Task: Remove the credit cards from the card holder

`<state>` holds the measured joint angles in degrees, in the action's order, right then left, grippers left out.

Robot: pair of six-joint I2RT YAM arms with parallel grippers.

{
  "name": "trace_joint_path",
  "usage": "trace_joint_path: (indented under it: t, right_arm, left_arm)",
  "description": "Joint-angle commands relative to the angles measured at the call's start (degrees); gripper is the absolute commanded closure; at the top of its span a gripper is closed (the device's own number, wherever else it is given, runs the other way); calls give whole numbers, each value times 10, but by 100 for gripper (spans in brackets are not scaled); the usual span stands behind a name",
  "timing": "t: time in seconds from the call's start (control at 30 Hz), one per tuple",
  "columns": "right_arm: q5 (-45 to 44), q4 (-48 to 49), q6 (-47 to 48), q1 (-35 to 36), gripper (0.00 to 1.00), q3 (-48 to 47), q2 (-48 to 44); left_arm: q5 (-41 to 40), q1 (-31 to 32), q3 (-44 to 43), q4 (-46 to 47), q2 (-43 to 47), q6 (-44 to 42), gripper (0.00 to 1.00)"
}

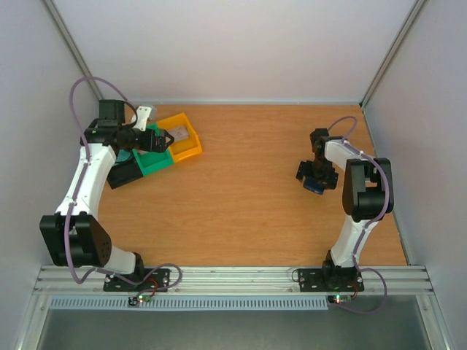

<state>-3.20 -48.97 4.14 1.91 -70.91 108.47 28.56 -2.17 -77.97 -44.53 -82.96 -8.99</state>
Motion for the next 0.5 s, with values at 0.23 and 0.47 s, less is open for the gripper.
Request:
trace_joint_path:
  t: [0.23, 0.47]
  right_arm:
    - [-6, -27, 33, 0, 20, -4, 3]
    - [16, -27, 46, 15, 30, 6, -31]
  left_arm:
    - [9, -2, 5, 17, -8, 8, 1]
    - [9, -2, 4, 15, -7, 9, 1]
